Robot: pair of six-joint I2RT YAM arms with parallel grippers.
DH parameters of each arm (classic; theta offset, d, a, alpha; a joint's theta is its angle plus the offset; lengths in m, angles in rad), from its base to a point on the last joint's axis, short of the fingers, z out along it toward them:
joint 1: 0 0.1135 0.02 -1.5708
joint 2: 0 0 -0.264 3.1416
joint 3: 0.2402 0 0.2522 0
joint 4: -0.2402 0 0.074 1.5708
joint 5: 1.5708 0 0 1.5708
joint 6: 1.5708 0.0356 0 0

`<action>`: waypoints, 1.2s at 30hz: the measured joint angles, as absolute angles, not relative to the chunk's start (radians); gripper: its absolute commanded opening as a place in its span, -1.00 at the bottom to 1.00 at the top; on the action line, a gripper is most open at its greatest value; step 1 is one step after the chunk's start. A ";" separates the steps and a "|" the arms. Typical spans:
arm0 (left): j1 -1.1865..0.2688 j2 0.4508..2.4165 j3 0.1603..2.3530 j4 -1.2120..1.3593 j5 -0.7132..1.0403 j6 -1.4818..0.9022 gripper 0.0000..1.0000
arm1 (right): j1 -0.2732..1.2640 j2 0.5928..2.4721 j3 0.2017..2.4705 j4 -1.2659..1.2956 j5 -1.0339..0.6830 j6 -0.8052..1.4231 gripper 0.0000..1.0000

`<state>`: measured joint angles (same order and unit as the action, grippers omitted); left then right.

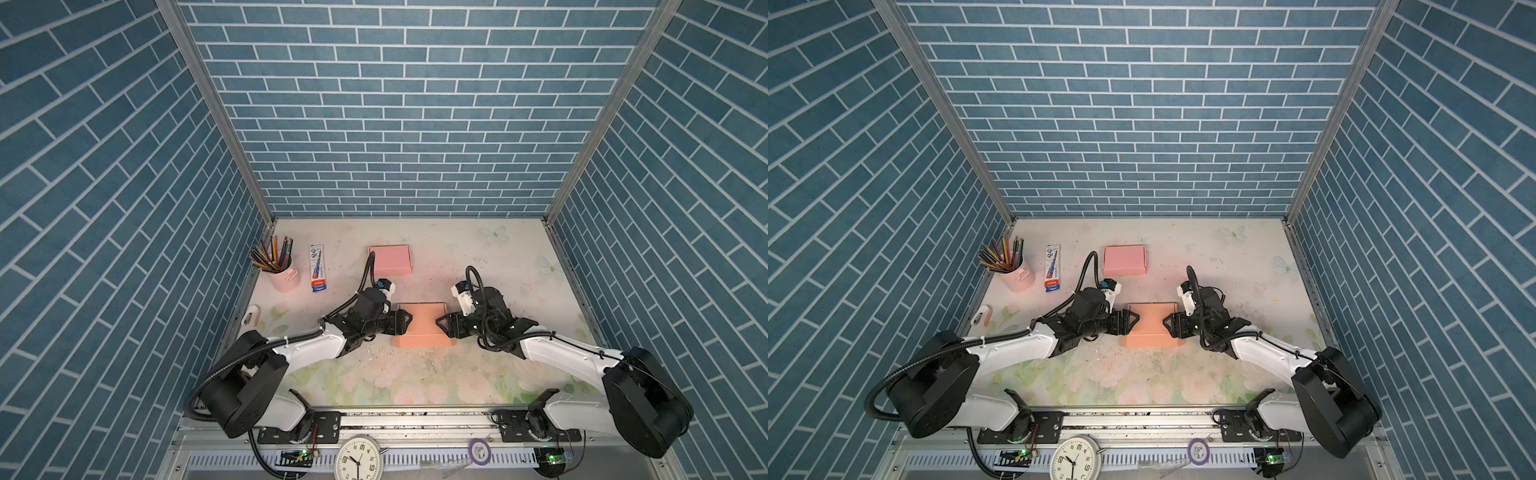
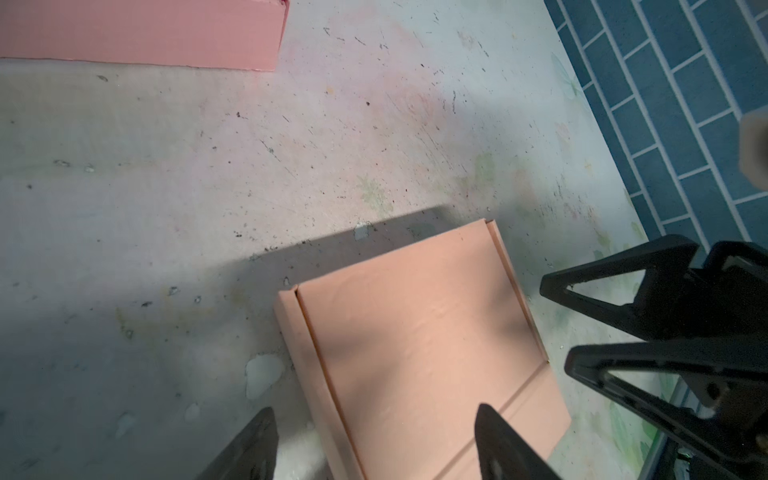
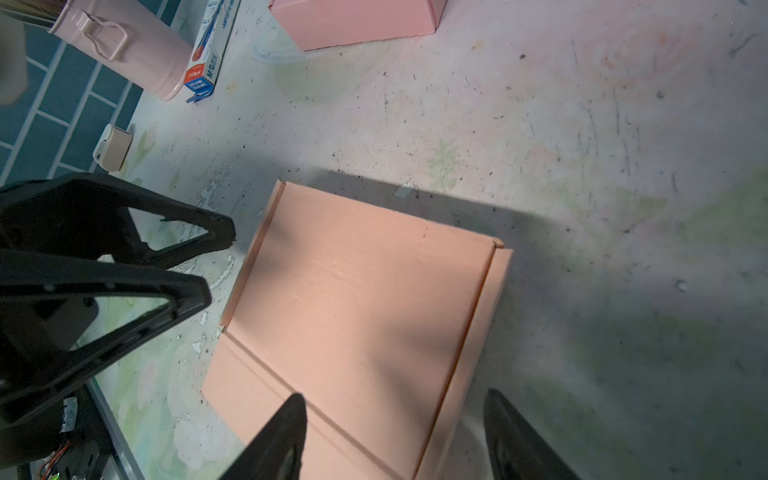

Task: Fold the paper box
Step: 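Bring both grippers back to the box's sides and press inward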

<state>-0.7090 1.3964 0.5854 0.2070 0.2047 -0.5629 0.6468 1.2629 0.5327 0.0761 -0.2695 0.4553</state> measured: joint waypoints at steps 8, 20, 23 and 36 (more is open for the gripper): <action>-0.820 1.252 0.511 0.139 0.142 -0.599 0.49 | 0.652 1.148 0.459 0.026 -0.274 0.468 0.35; -0.887 1.251 0.492 0.128 0.116 -0.648 0.46 | 0.714 1.122 0.422 0.023 -0.276 0.512 0.33; -0.890 1.264 0.485 0.141 0.117 -0.653 0.46 | 0.737 1.139 0.422 0.023 -0.267 0.520 0.33; -0.900 1.309 0.459 0.207 0.125 -0.666 0.44 | 0.778 1.147 0.392 0.069 -0.266 0.570 0.32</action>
<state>-0.8997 1.3094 0.4591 0.2073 0.1253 -0.6659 0.7776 1.1465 0.3923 0.0692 -0.2661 0.5705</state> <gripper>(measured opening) 0.720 0.661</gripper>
